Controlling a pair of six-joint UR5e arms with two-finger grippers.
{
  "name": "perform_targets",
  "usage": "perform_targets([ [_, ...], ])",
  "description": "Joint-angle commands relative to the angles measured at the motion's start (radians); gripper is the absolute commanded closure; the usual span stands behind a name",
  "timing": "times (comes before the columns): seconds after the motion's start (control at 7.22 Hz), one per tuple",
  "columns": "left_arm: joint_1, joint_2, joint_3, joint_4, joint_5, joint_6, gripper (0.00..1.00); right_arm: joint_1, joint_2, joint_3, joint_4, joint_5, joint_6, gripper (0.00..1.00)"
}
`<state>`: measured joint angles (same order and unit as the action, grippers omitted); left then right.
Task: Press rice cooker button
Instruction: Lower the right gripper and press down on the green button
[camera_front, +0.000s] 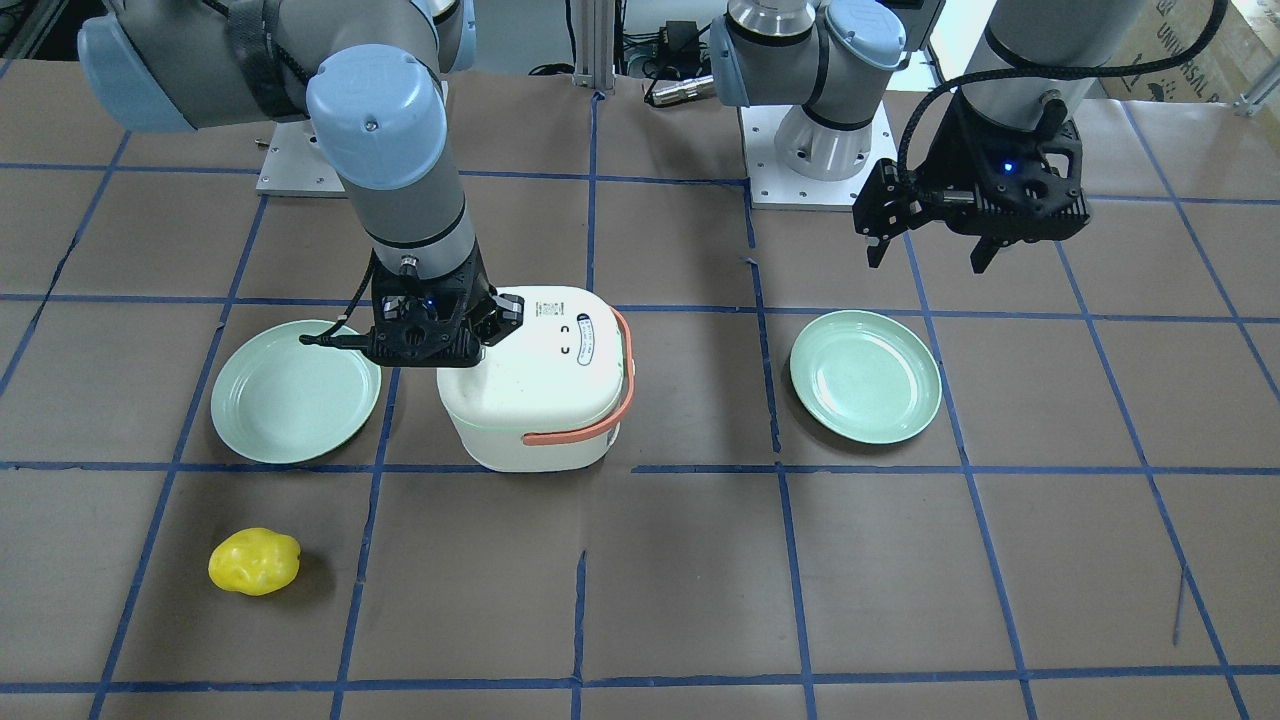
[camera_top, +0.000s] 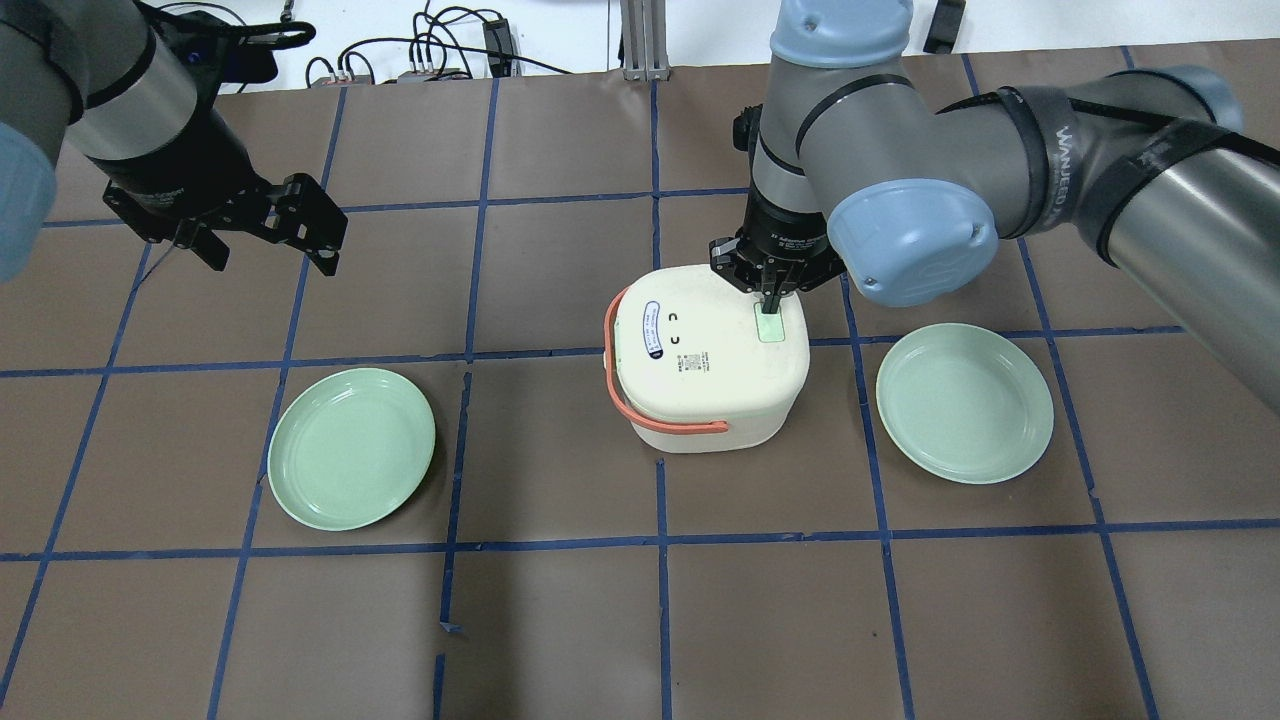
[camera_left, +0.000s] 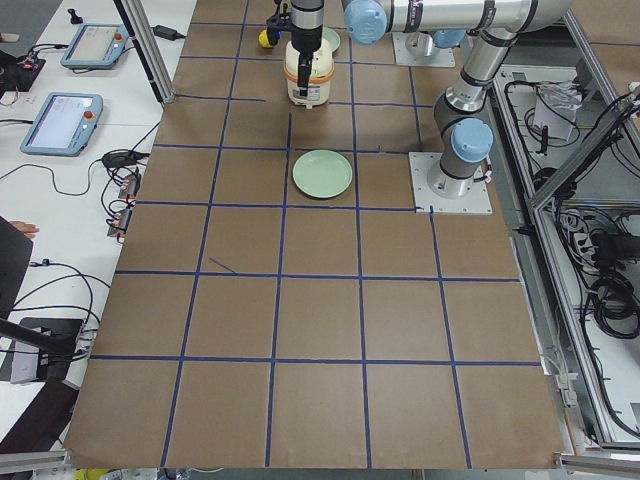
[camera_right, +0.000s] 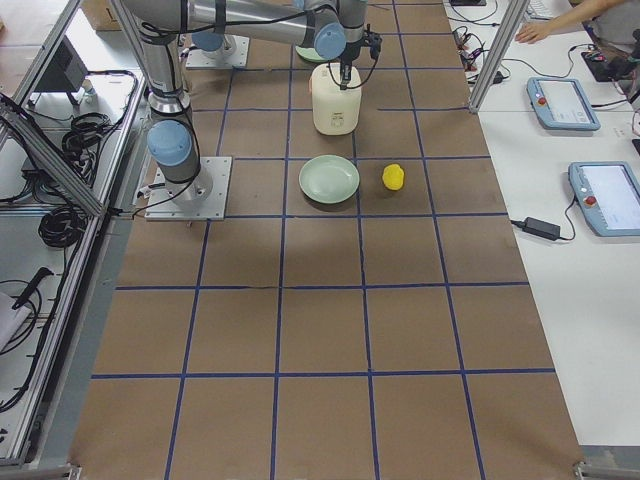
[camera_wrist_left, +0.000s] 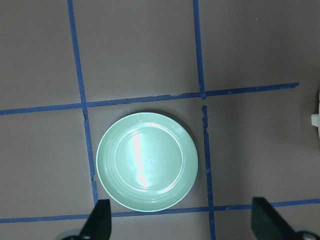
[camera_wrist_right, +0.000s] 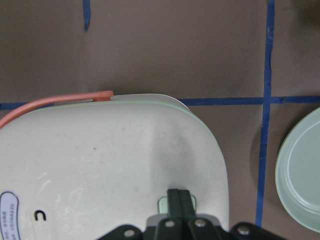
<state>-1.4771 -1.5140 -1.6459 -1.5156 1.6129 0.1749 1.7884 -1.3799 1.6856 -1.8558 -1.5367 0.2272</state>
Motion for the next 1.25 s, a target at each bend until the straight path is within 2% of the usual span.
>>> perform_targets([
  [0.0, 0.000, 0.000, 0.000, 0.000, -0.001, 0.000, 0.00, 0.000, -0.004, 0.022, -0.002, 0.001, 0.000, 0.92],
  [1.11, 0.000, 0.000, 0.000, 0.000, -0.001, 0.000, 0.00, -0.004, -0.011, -0.023, 0.010, 0.007, 0.000, 0.88],
])
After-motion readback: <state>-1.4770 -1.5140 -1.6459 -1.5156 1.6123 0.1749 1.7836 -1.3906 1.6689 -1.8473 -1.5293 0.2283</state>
